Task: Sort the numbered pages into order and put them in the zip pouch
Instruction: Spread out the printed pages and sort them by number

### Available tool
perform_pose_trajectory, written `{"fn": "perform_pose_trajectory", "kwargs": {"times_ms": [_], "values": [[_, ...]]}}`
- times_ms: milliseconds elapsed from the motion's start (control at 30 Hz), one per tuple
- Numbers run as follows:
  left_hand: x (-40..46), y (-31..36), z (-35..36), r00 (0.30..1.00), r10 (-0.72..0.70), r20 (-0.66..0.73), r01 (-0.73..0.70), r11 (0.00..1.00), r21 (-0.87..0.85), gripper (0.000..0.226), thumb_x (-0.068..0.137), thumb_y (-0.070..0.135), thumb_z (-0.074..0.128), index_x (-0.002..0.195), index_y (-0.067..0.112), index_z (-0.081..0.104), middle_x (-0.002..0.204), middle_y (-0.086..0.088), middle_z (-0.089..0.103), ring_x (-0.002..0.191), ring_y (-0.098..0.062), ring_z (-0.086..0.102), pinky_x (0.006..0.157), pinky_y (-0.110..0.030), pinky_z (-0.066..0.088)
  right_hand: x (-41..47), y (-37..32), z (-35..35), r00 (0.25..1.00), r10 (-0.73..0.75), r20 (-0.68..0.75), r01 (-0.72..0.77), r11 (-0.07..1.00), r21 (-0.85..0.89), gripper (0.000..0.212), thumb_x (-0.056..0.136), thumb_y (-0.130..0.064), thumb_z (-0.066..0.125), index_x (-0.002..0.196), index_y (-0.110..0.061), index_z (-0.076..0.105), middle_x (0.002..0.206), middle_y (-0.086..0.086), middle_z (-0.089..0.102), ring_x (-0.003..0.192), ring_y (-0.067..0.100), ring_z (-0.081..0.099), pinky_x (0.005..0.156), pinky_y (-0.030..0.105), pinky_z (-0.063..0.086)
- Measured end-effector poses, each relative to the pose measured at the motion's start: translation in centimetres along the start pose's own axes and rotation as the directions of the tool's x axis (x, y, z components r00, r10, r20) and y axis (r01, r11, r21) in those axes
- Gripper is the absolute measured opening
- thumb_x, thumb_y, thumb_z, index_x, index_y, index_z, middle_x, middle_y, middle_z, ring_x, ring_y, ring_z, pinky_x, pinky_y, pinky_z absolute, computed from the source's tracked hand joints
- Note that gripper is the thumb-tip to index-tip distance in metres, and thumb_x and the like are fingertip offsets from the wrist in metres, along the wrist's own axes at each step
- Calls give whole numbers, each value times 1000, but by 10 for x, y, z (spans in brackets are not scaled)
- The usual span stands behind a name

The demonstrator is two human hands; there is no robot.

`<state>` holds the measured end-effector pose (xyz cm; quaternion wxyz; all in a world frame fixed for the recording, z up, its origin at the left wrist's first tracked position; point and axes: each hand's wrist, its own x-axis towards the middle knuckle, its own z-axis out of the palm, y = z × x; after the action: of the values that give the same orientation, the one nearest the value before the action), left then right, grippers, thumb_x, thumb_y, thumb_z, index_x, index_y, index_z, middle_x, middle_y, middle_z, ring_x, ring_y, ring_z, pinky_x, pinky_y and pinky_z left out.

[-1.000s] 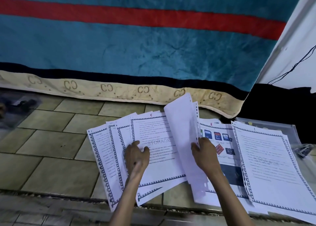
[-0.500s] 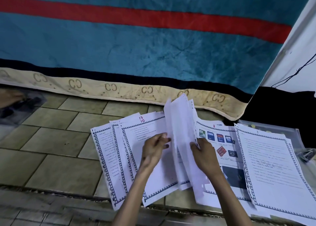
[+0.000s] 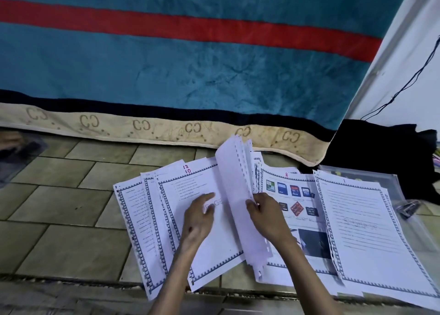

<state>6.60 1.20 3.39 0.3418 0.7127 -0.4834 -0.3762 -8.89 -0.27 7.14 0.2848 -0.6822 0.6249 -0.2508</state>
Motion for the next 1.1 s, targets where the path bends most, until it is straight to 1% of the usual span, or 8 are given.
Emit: {"fn": "perform_pose_trajectory", "kwargs": {"times_ms": [167, 433, 567, 667, 900, 967, 1033, 1100], "values": [[-11, -29, -22, 932, -273, -240, 346, 867, 359, 55, 90, 24, 54, 138, 8, 33, 146, -23, 23, 133, -40, 21, 105, -50, 31, 3, 4, 5, 998, 12, -67, -10, 999, 33, 43, 95, -8, 44, 57, -22, 28, 61, -6, 34, 55, 3, 33, 54, 3, 34], [8, -32, -33, 899, -306, -314, 274, 951, -141, 64, 80, 1, 63, 136, 1, 34, 124, -22, 57, 112, -36, 56, 85, -32, 47, 3, 1, 19, 1000, -10, -27, 11, 1000, 12, 38, 96, -9, 44, 62, -24, 32, 65, -8, 35, 58, -1, 35, 53, 1, 34], [5, -14, -33, 915, -270, -301, 218, 956, -196, 12, 90, 13, 56, 99, 10, 64, 104, -17, 70, 79, -24, 63, 65, -25, 43, 0, -2, 21, 1000, -26, 7, 25, 1000, 7, 42, 97, -11, 42, 59, -24, 30, 66, -5, 34, 59, 8, 38, 52, 1, 30], [5, -4, -25, 921, -280, -269, 181, 923, -339, 16, 88, 18, 62, 100, 10, 68, 87, 2, 63, 82, -13, 56, 72, -19, 37, 0, -3, 21, 999, -36, 28, 36, 999, -10, 41, 98, -14, 42, 59, -20, 31, 66, -4, 36, 58, 7, 38, 50, 4, 28], [12, 0, -11, 934, -345, -95, 223, 769, -599, 30, 75, 41, 73, 75, 13, 64, 75, -2, 61, 74, -17, 54, 75, -31, 43, -5, -9, 21, 994, -62, 89, 61, 998, 15, 38, 98, -26, 42, 61, -24, 36, 70, -5, 37, 60, 4, 39, 55, 18, 25], [12, -1, -10, 927, -374, 22, 279, 650, -707, 35, 73, 50, 70, 71, 17, 61, 79, -4, 58, 77, -18, 53, 75, -29, 42, -12, -15, 23, 983, -60, 172, 53, 998, 42, 16, 95, -38, 47, 82, -32, 54, 86, -5, 44, 74, 4, 48, 71, 17, 34], [12, -2, -11, 920, -370, 126, 326, 547, -771, 35, 80, 50, 62, 81, 15, 63, 84, -6, 64, 74, -20, 64, 69, -26, 51, -17, -20, 27, 970, 3, 244, 4, 1000, -30, 52, 86, -54, 52, 128, -21, 52, 119, 2, 46, 109, 14, 53, 91, 26, 40], [12, -4, -13, 910, -339, 240, 391, 501, -772, 42, 90, 43, 51, 107, 8, 64, 99, -14, 70, 86, -27, 70, 70, -33, 58, -17, -21, 31, 973, 39, 229, -14, 994, -110, 72, 82, -58, 56, 138, -14, 43, 137, 2, 39, 126, 18, 46, 100, 31, 40]]}}
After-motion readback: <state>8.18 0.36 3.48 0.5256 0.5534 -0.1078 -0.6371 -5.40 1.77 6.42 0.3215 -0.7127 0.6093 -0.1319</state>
